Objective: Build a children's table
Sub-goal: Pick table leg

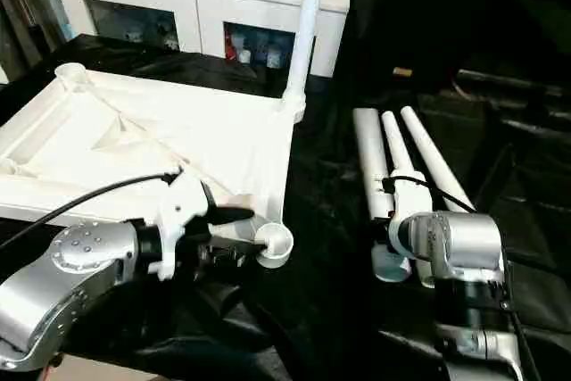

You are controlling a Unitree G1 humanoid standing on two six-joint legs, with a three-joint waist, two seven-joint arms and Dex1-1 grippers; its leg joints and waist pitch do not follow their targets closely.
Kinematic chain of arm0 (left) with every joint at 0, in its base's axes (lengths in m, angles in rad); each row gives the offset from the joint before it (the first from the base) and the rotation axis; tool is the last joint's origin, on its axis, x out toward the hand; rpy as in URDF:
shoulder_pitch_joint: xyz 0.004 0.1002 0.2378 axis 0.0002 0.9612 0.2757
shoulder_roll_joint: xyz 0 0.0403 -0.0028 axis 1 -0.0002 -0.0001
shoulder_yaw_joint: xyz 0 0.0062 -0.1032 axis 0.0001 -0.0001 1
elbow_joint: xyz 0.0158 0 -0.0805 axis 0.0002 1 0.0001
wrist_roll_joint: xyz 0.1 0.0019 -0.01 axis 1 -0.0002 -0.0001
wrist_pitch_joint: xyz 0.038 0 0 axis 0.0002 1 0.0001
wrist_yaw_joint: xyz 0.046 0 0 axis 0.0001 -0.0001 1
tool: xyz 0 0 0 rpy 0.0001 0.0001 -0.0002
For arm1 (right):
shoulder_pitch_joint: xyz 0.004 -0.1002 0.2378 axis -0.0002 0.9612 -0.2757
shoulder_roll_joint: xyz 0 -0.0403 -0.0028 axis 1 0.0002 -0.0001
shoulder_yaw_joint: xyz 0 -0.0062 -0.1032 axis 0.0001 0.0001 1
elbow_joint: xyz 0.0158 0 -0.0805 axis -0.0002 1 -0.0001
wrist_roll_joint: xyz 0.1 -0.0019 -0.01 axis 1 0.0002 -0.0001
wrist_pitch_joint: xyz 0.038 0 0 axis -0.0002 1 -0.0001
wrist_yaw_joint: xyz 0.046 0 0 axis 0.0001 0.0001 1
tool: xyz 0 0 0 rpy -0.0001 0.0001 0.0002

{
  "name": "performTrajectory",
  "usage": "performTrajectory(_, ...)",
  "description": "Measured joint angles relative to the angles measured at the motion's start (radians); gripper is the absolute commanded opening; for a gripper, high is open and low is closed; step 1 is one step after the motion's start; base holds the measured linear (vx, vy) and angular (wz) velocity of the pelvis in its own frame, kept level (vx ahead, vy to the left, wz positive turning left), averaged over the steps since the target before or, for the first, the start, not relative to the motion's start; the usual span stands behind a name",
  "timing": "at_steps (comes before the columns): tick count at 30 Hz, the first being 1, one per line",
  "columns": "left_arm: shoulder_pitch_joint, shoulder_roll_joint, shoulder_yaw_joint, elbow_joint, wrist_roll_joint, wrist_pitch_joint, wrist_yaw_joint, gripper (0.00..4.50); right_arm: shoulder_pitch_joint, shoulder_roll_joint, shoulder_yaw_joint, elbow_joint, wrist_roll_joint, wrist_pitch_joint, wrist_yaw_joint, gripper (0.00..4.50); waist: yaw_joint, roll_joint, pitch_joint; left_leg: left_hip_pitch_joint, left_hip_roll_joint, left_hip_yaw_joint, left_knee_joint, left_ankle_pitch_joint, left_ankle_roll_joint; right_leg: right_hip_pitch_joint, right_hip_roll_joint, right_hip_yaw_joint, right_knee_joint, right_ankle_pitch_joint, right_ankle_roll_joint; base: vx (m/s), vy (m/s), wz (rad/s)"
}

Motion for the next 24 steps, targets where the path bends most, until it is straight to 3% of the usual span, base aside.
performTrajectory(3,-0.009,0.019,-0.002,0.002,0.004,-0.004,-0.007,2.92,-0.009,-0.002,-0.002,0.035,0.001,-0.022,-0.002,1.90,0.000,-0.007,-0.001,0.000,0.000,0.000,0.000,0.000,0.000,0.000,0.000,0.000,0.000,0.000,0.000,0.000,0.000,0.00)
performTrajectory(10,-0.026,0.003,-0.002,0.023,0.022,-0.034,0.020,2.92,-0.019,0.005,-0.048,0.061,0.011,-0.039,-0.017,1.88,0.002,-0.010,-0.001,0.000,0.000,-0.001,0.002,0.000,0.000,0.000,0.000,0.000,0.000,0.000,0.001,0.000,0.000,0.00)
performTrajectory(13,-0.040,-0.069,0.018,0.099,0.046,-0.093,0.085,3.19,-0.018,0.039,-0.118,0.060,0.036,-0.131,-0.018,1.88,0.003,-0.007,0.000,-0.001,0.000,-0.001,0.002,0.000,0.000,0.000,0.000,0.000,0.000,0.000,0.001,0.000,0.000,0.00)
performTrajectory(14,-0.050,-0.112,0.027,0.134,0.049,-0.115,0.119,3.19,-0.014,0.056,-0.142,0.056,0.055,-0.196,-0.016,1.88,0.004,-0.004,0.000,-0.001,0.000,-0.001,0.002,0.000,0.000,0.000,0.000,0.000,0.000,0.001,0.001,0.000,0.000,0.00)
performTrajectory(20,-0.185,-0.266,0.138,0.295,0.008,-0.176,0.231,3.76,0.045,0.146,-0.187,-0.035,0.157,-0.497,0.097,1.88,0.003,0.015,-0.001,-0.002,0.000,-0.002,0.001,0.000,0.000,0.000,0.000,0.000,0.000,0.001,0.000,0.000,0.000,0.00)
performTrajectory(23,-0.219,-0.311,0.147,0.344,-0.010,-0.203,0.241,3.98,0.050,0.195,-0.232,-0.073,0.234,-0.543,0.161,1.88,0.001,0.018,0.001,-0.003,0.000,-0.002,0.001,0.000,0.000,-0.001,0.001,0.000,-0.001,0.002,-0.001,0.000,0.000,0.00)
performTrajectory(24,-0.244,-0.354,0.167,0.375,-0.036,-0.203,0.248,4.09,0.060,0.223,-0.268,-0.118,0.292,-0.544,0.206,1.88,0.006,0.017,0.002,-0.005,0.001,-0.003,0.001,0.000,0.000,-0.002,0.001,-0.001,-0.001,0.004,-0.005,0.000,0.000,0.00)
